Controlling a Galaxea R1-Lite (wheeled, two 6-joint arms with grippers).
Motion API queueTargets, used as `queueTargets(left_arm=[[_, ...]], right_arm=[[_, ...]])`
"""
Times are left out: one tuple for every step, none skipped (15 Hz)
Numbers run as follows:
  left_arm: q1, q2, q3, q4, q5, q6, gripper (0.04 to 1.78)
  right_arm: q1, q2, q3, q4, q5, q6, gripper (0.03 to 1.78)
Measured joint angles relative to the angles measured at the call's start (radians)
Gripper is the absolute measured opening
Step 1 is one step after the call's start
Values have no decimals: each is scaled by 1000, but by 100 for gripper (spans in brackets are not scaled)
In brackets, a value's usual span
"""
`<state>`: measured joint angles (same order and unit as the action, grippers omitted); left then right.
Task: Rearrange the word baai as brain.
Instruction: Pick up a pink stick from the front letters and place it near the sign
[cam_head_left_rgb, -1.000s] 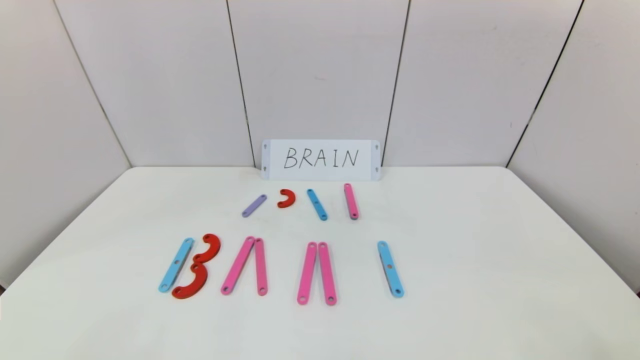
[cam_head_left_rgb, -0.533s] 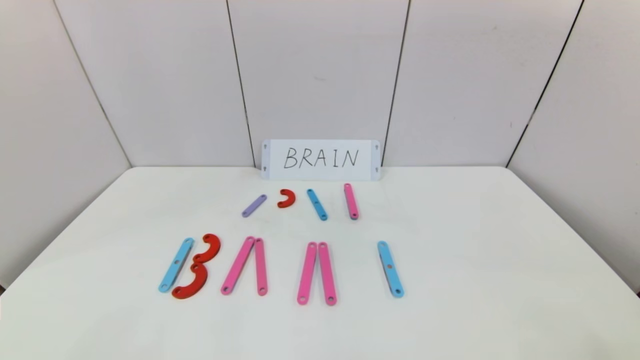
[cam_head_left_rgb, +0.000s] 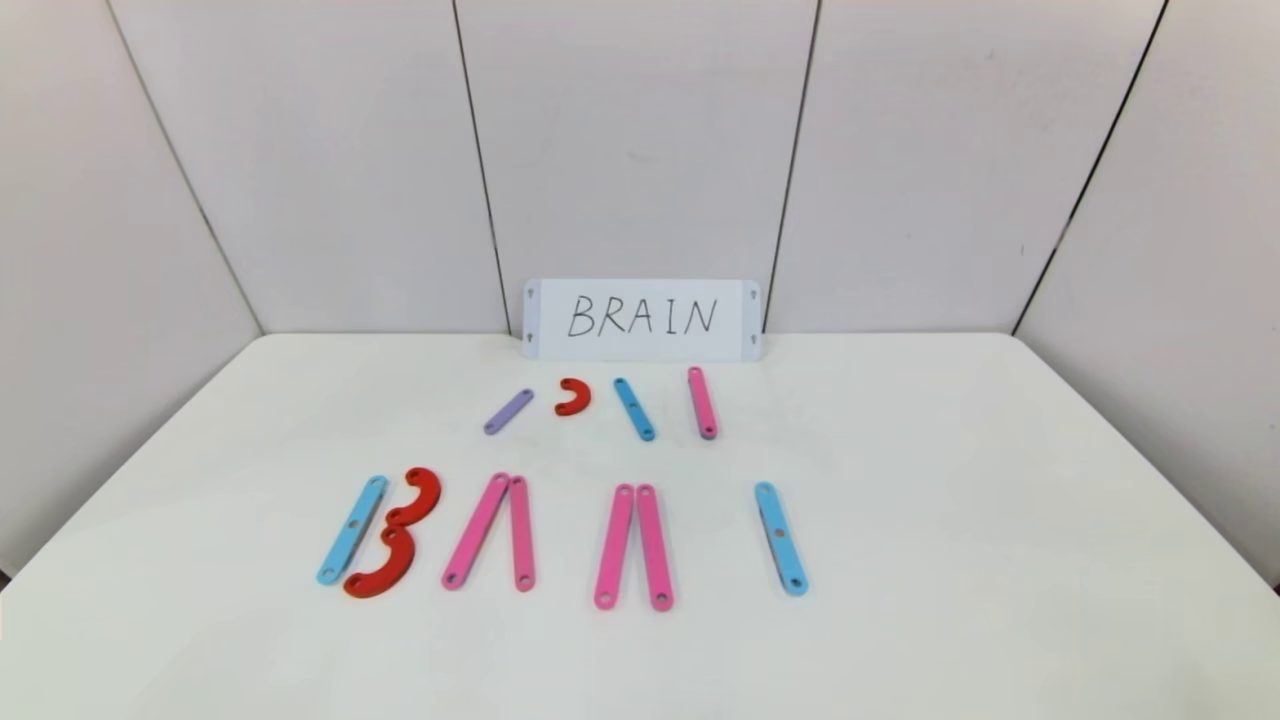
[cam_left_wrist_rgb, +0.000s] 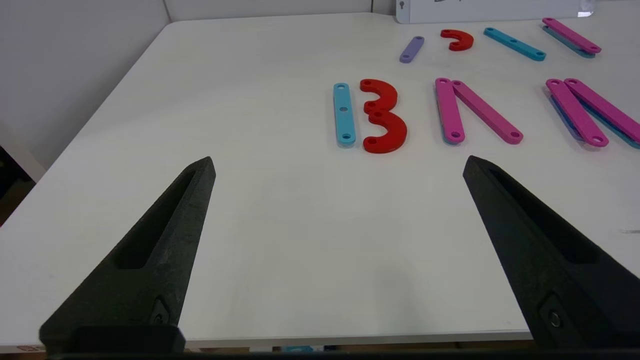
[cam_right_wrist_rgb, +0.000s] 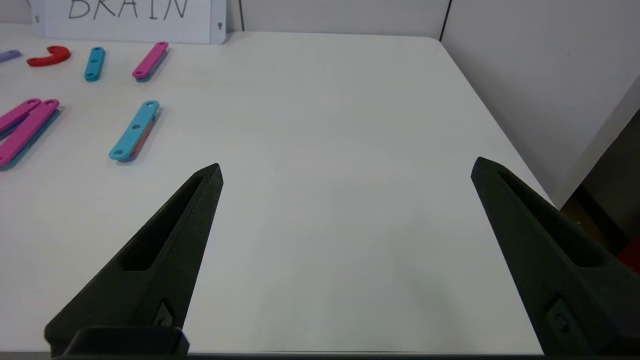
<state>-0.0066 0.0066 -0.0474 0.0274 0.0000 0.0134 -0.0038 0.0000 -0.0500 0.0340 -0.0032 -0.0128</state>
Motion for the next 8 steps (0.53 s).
queueTargets(left_arm=[[0,13,-30,11,0,-1,174],[0,34,-64,19,1,-2,174],[-1,64,-103,21,1,-3,174],[-1,99,-142,23,0,-4,174],[-1,138,-185,23,-1,-3,174],[-1,181,-230,25,-4,-3,174],[-1,230,-277,26,-5,-2,174],[-1,277,-322,27,-7,-2,174]], right_arm=[[0,7,-36,6,2,0,174],[0,23,-70,9,4,0,174],[0,52,-114,11,6,0,174],[0,87,-158,11,8,1,174],[0,129,-201,12,9,1,174],[0,177,-246,11,11,1,174],[0,234,-297,12,13,1,174],[0,290,-346,12,14,1,174]])
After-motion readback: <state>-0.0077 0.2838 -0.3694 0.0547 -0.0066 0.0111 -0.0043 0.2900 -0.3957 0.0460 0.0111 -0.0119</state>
